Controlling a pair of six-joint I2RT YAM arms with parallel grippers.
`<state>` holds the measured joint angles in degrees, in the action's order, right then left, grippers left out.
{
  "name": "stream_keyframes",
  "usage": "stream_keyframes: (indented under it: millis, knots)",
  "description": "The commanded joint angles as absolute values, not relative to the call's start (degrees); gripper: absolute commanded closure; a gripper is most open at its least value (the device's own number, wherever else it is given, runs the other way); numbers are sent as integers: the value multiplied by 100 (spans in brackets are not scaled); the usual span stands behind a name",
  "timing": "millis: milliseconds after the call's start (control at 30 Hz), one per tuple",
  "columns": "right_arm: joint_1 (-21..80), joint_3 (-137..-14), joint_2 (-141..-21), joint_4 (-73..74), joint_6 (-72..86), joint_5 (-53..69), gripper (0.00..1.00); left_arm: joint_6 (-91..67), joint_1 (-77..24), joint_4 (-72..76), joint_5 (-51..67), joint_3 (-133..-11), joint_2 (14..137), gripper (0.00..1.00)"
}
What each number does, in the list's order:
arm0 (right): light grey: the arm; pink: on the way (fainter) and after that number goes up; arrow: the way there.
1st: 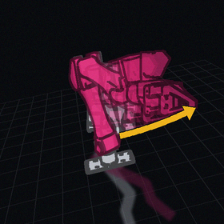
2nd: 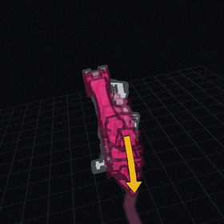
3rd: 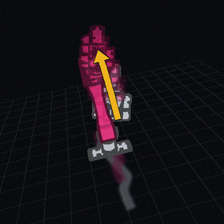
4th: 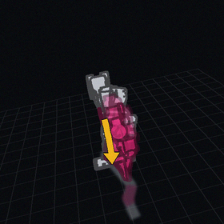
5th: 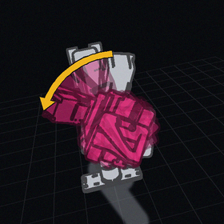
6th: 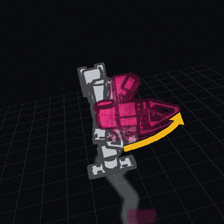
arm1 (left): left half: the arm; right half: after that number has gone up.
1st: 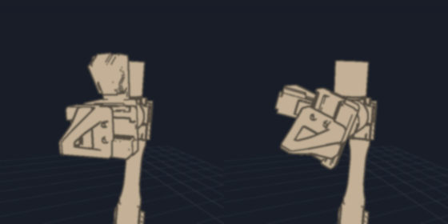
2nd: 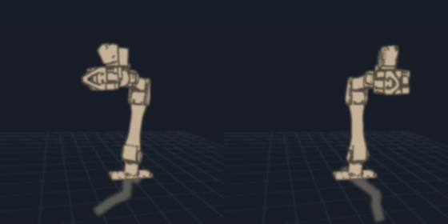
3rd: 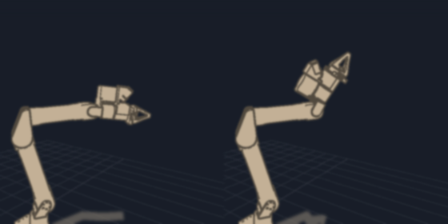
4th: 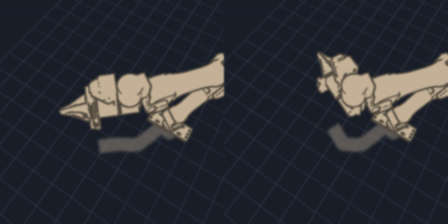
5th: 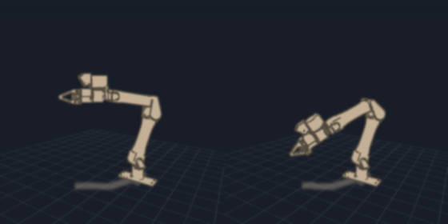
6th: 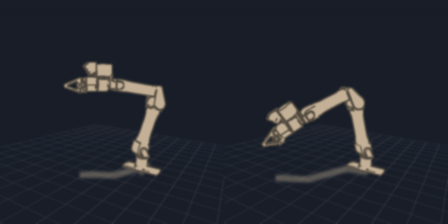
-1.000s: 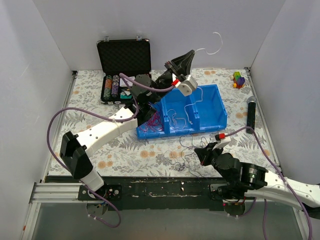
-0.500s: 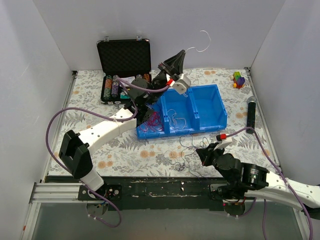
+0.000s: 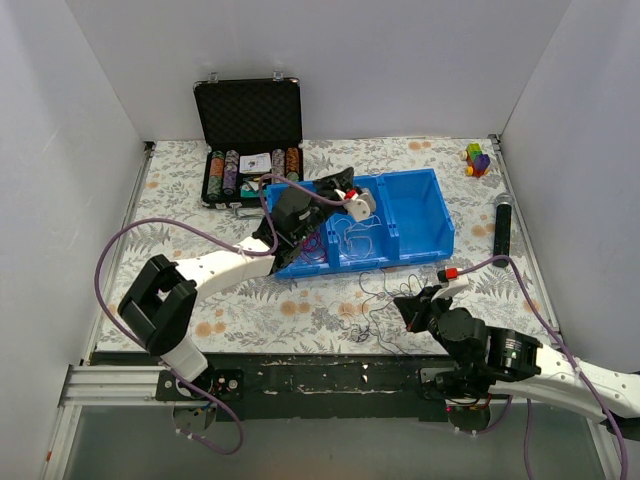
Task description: Untangle the cables
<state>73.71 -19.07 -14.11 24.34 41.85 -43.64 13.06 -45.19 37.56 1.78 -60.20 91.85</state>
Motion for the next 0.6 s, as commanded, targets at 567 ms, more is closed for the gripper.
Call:
stream_keyframes:
  millis: [567]
  knots:
    - [7365,-2162,-1152,2540,4333,-4658,99,1810,-4500,774,-141,-6838,10239,100]
